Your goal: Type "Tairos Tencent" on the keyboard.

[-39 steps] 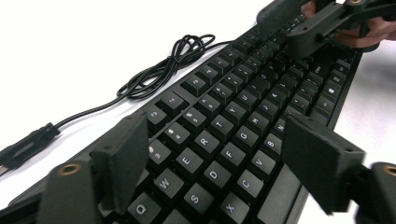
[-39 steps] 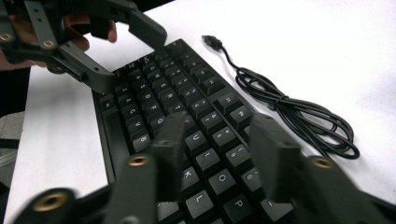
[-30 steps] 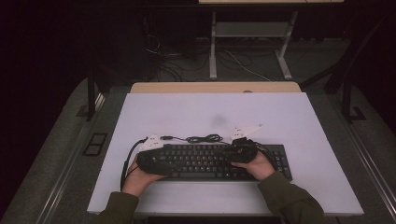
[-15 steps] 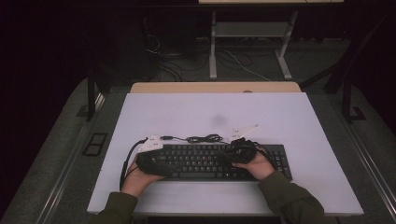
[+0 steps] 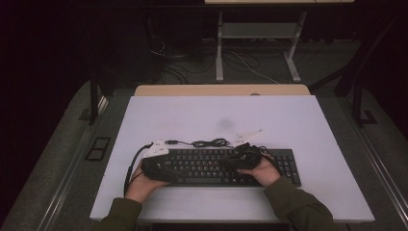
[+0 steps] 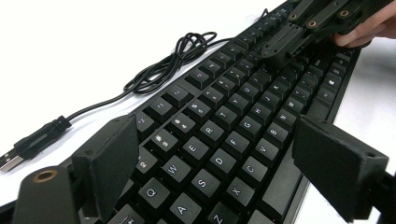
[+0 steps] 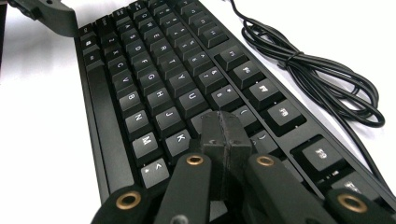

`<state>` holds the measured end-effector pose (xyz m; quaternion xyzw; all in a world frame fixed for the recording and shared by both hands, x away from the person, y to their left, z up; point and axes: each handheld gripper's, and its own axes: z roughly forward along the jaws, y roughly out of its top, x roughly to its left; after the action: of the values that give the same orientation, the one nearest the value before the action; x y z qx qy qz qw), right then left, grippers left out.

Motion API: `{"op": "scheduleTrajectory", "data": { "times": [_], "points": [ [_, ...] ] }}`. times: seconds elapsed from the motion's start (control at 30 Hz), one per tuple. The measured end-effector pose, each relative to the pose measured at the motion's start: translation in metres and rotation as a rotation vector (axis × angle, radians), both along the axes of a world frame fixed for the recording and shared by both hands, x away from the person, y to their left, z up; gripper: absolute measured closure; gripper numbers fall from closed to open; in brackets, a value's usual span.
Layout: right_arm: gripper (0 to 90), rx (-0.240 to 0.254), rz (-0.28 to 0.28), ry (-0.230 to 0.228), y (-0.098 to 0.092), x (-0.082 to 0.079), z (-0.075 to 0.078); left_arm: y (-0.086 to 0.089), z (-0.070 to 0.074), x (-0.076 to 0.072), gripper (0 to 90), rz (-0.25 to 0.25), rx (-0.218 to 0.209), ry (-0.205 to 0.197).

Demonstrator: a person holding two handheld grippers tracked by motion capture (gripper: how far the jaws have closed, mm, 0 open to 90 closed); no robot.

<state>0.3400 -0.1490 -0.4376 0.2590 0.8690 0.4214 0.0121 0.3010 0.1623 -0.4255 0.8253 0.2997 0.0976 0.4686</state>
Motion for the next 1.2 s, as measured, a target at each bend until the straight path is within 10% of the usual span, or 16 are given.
{"op": "scheduleTrajectory", "data": {
  "times": [0.67, 1.2],
  "points": [
    [78.1, 0.027, 0.005, 0.0, 0.0, 0.0, 0.003, 0.001, 0.001, 0.0, 14.2, 0.002, 0.001, -0.005],
    [35.7, 0.126, -0.035, -0.034, -0.005, 0.0, 0.009, 0.003, 0.002, 0.0, 16.1, 0.003, -0.002, -0.009]
  ]
}}
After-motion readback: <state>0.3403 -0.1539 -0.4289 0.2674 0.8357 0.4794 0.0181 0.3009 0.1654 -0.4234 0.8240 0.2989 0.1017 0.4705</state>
